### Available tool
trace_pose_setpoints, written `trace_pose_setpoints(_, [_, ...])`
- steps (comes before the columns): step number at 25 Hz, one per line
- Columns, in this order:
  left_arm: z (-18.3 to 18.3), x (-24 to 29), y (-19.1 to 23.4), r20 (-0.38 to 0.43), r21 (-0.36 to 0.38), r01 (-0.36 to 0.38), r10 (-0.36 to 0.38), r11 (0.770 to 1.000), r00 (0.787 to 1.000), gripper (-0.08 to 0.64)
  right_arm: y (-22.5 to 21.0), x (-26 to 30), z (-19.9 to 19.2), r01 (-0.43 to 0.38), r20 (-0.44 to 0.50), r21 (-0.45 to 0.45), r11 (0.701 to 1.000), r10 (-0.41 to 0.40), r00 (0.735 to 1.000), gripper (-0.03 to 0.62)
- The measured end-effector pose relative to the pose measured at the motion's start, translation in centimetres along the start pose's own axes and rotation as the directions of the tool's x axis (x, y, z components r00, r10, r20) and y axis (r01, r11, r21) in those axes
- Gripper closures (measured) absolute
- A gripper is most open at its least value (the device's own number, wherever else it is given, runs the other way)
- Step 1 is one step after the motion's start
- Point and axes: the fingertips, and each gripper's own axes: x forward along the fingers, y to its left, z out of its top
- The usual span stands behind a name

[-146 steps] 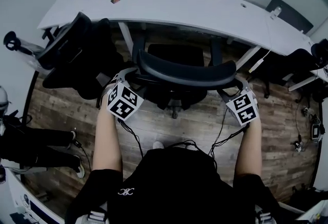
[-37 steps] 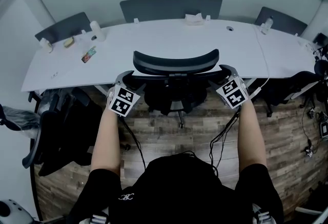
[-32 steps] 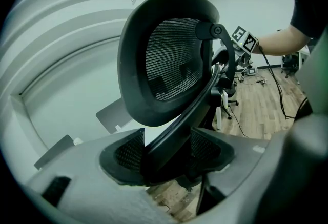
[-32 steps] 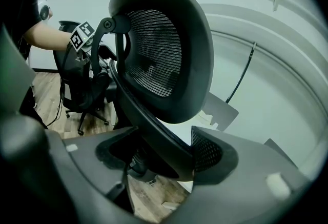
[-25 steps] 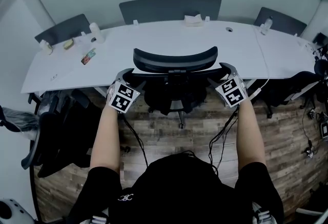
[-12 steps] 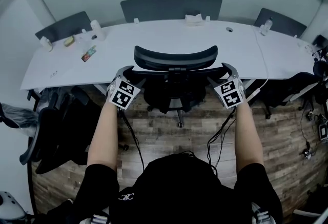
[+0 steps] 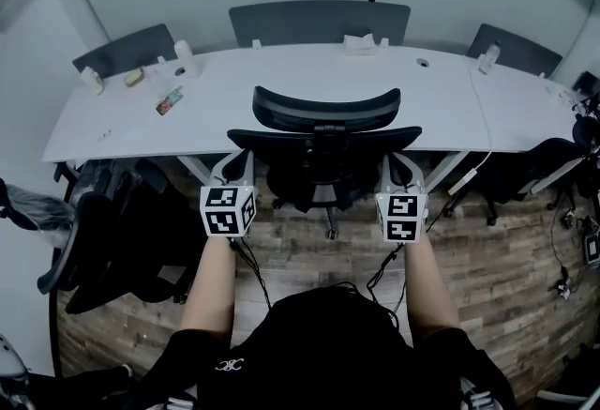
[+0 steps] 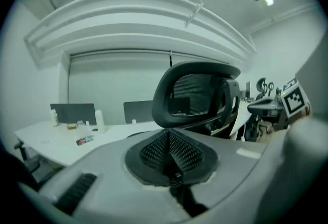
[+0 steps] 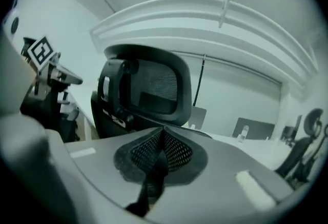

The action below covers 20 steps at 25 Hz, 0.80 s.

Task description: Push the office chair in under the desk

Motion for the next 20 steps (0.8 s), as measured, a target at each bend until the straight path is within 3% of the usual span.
trace_pose_setpoints(2, [-0.3, -1.2, -1.4, 0.014, -0.052, 0.002, -0.001, 0.999, 1.000, 0.560, 1.3, -1.3, 1.1, -0.018, 0.038, 0.098, 0.995, 0.015, 0.999, 0.586])
trace_pose_setpoints(7, [-0.4, -3.0, -6.2, 0.019, 0.001, 0.041, -0.041, 0.999, 0.999, 0.560, 4.8, -4.1, 2.3, -0.092, 0.078, 0.255, 0.963, 0.074, 0.994, 0.588])
trace_pose_setpoints(13, [-0.3, -3.4, -10.2, 0.019, 0.005, 0.105, -0.105, 0.994, 0.994, 0.560, 9.2, -4.8, 2.4, -0.148, 0.089, 0.259, 0.955, 0.129, 0.988, 0.588])
trace_pose_setpoints(20, [-1.5, -3.8, -11.6, -0.003, 0.007, 0.136, -0.136, 0.991, 0.991, 0.560, 9.9, -5.6, 2.6, -0.149, 0.105, 0.217, 0.965, 0.129, 0.986, 0.588])
